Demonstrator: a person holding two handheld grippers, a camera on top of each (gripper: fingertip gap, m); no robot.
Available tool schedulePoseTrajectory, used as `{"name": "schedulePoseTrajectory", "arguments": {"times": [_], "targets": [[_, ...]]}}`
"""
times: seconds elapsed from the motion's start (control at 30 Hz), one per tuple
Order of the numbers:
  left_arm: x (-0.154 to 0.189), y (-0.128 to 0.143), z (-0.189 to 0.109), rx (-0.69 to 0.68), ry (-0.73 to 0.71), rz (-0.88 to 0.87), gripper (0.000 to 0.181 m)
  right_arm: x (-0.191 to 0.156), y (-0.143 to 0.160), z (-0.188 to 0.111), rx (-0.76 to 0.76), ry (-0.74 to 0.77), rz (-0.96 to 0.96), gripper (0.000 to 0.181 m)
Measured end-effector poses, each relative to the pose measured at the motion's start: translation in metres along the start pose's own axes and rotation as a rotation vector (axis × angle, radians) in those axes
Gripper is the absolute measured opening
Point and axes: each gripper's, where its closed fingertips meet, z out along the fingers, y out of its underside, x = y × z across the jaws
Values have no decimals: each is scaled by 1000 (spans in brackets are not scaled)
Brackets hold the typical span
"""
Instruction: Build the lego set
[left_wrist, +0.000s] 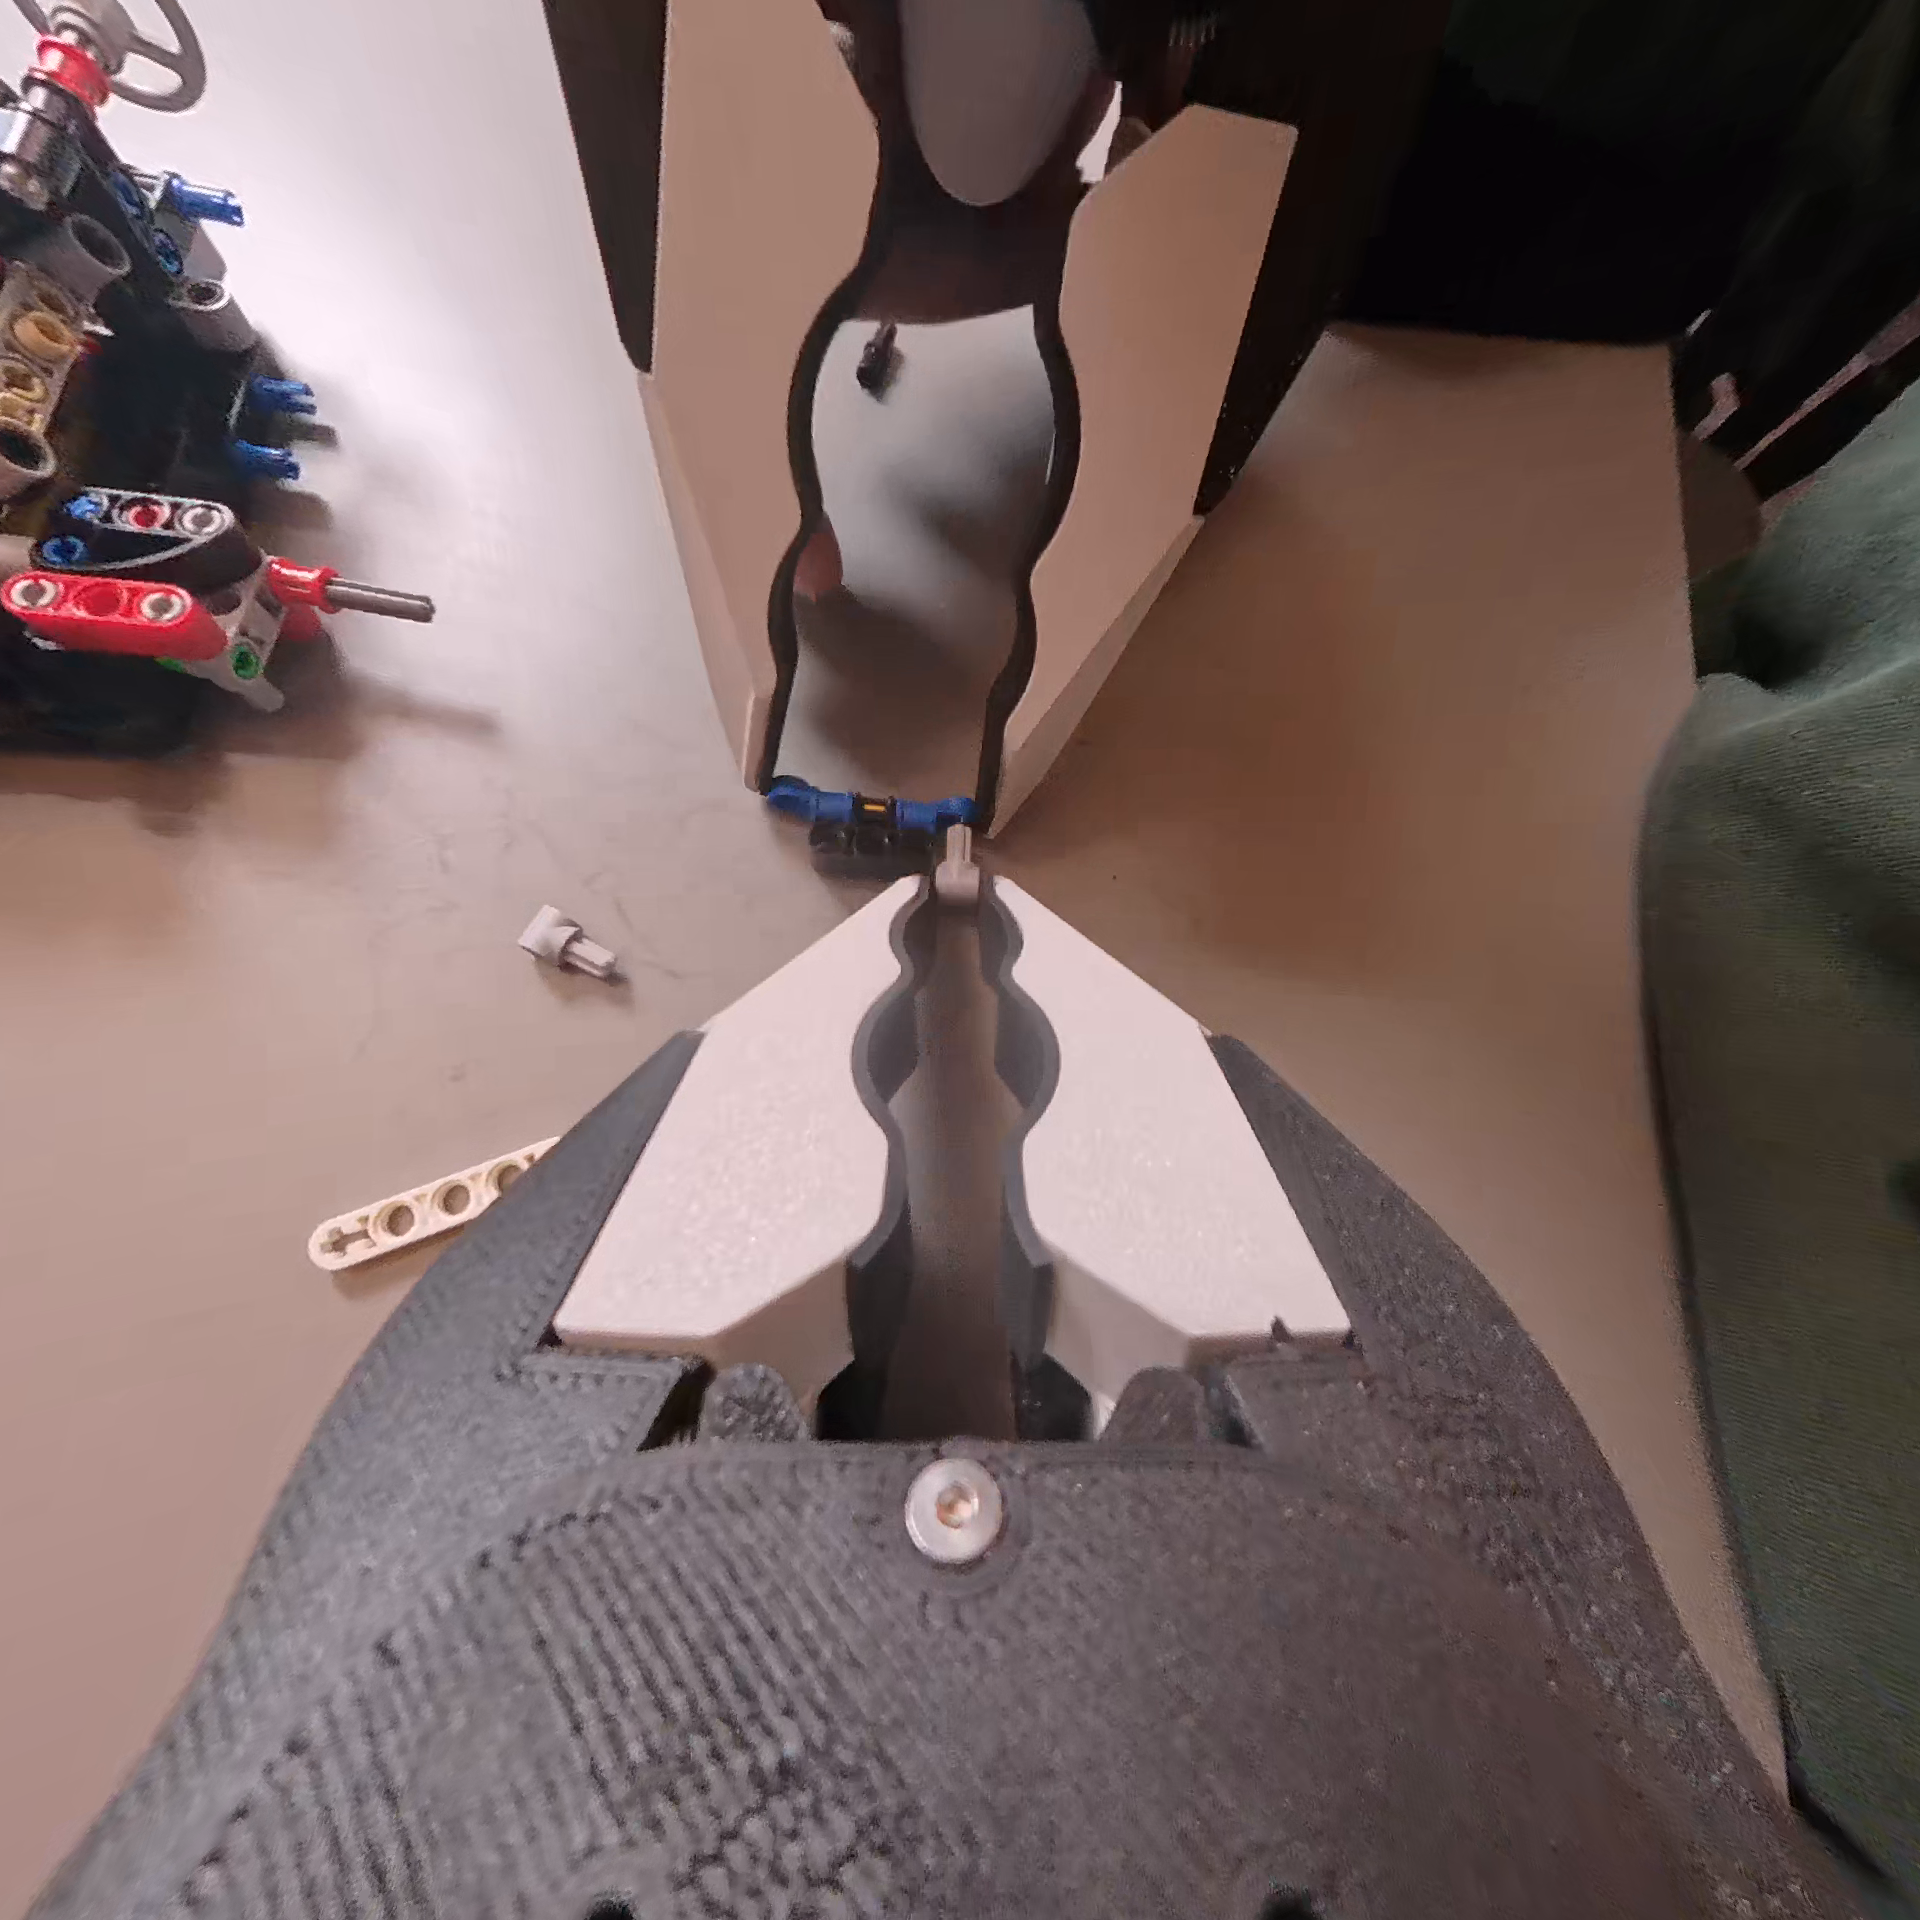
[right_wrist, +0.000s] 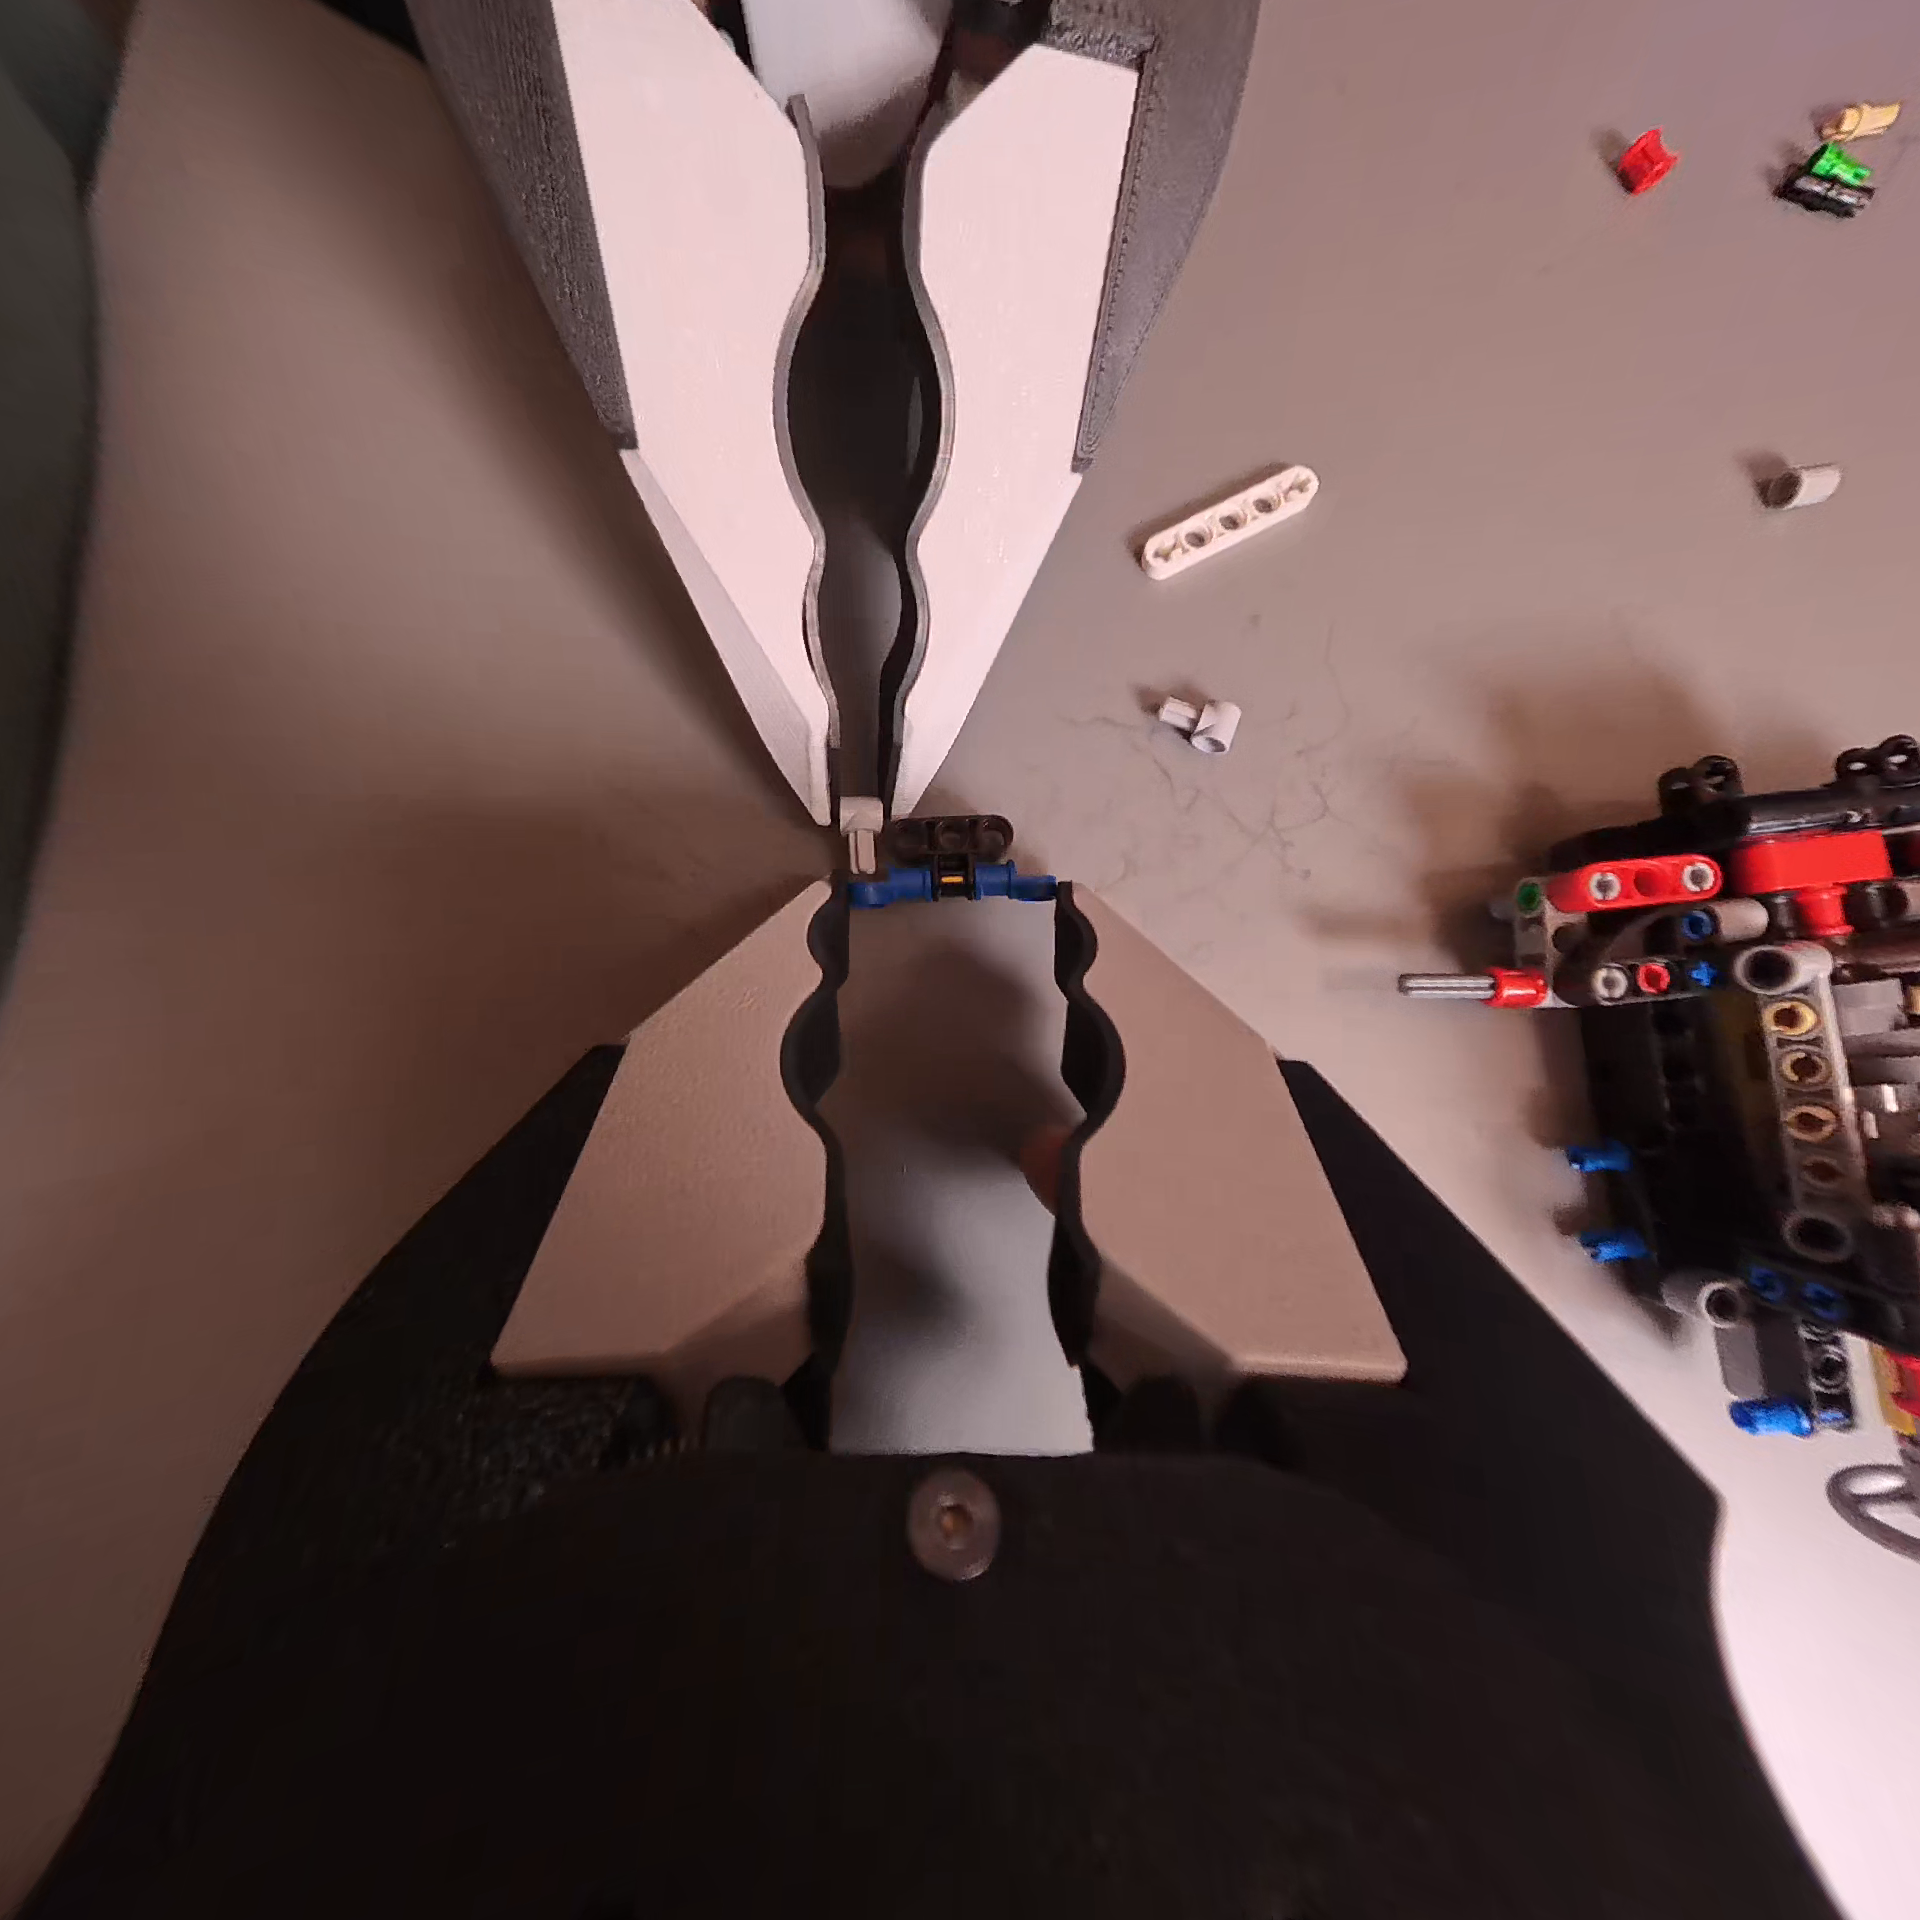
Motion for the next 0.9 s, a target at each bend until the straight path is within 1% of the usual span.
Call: {"name": "schedulePoseTrajectory", "arguments": {"times": [0.17,0.43,0.5,0.57,0.9], "targets": [[-1,1,4,-27,-53,60,6,1,3,0,-39,50,-19,38],[-1,0,5,-22,-117,150,6,2,5,-2,-51,87,7,38],[-1,0,5,-17,-124,156,7,2,5,-2,-53,93,7,38],[-5,-1,4,-10,-151,157,15,3,5,-2,-53,97,11,38],[-7,0,3,-5,-149,137,15,2,5,-2,-51,95,19,38]]}}
